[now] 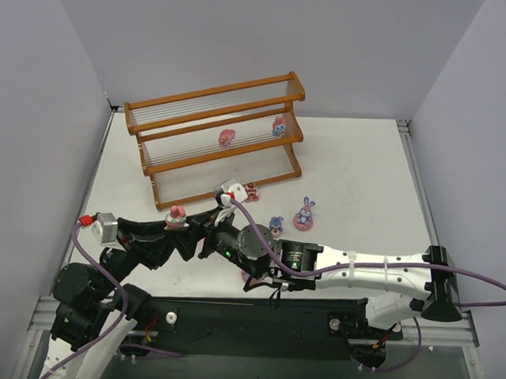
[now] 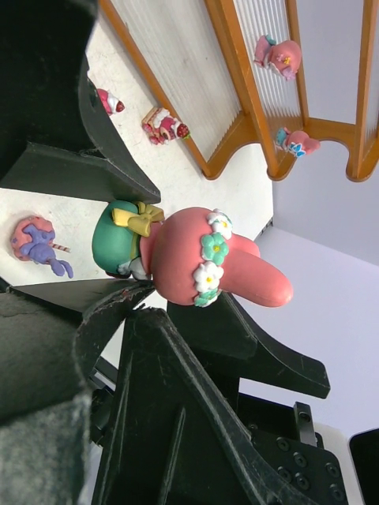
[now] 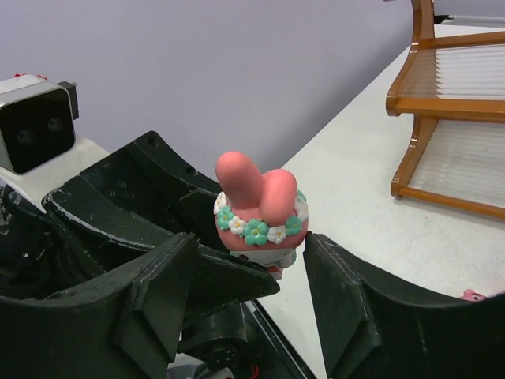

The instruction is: Place and organize the plastic toys onto the shelf

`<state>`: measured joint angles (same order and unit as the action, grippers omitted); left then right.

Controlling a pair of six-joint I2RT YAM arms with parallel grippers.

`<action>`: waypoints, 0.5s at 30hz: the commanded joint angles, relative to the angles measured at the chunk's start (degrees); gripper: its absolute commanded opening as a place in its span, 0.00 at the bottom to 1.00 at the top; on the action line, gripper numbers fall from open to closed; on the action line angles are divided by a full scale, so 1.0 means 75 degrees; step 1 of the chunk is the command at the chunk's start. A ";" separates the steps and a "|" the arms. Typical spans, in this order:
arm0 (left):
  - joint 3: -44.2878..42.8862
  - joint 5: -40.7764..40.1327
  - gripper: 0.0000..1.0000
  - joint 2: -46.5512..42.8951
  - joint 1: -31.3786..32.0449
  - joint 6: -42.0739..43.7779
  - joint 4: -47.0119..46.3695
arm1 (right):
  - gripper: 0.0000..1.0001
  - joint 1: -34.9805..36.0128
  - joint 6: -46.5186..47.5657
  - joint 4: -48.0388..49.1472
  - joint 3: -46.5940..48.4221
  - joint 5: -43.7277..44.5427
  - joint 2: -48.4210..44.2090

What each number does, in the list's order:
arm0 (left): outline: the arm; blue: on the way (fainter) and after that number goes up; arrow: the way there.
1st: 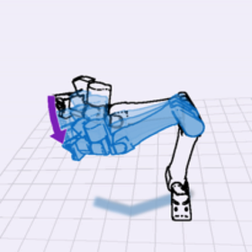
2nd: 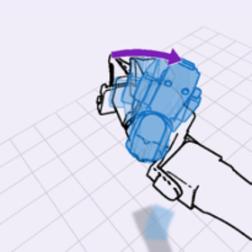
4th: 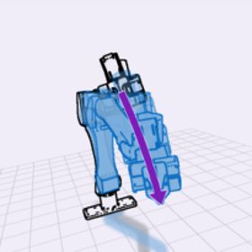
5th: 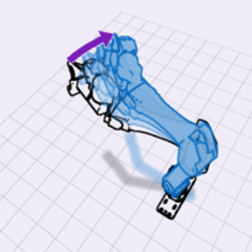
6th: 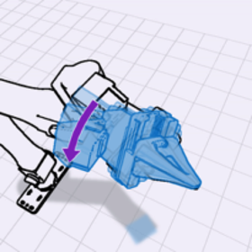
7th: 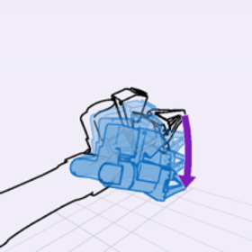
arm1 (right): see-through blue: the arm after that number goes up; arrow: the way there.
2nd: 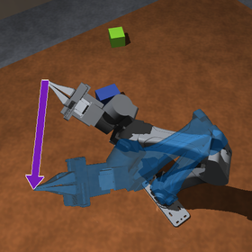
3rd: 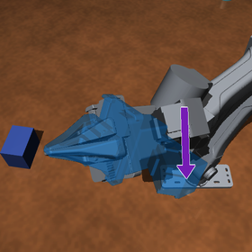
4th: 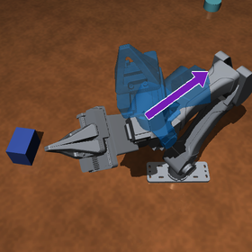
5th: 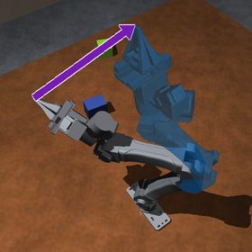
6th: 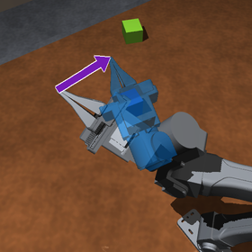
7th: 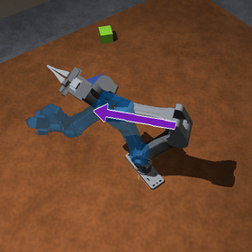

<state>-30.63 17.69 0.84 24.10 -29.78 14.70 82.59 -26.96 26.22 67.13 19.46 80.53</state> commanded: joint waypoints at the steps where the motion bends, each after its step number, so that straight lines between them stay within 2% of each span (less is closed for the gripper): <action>1: -0.0006 -0.0015 0.00 -0.0251 -0.0061 -0.0154 -0.0870 | 0.60 0.0074 -0.0015 0.0641 0.0002 0.0311 0.0242; 3: 0.0006 -0.0027 0.00 -0.0323 -0.0084 -0.0154 -0.0858 | 0.63 0.0074 -0.0003 0.0664 0.0014 0.0498 0.0266; 8: 0.0100 -0.0062 0.00 -0.0533 -0.0119 -0.0236 -0.0940 | 0.64 0.0074 0.0020 0.0863 0.0014 0.0873 0.0407; 15: 0.0170 -0.0074 0.00 -0.0780 -0.0178 -0.0295 -0.1046 | 0.56 0.0074 0.0009 0.1203 -0.0033 0.0932 0.0571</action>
<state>-28.77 17.10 0.73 23.40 -31.00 12.91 82.61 -26.92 30.98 66.96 24.69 83.68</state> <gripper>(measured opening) 0.477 0.567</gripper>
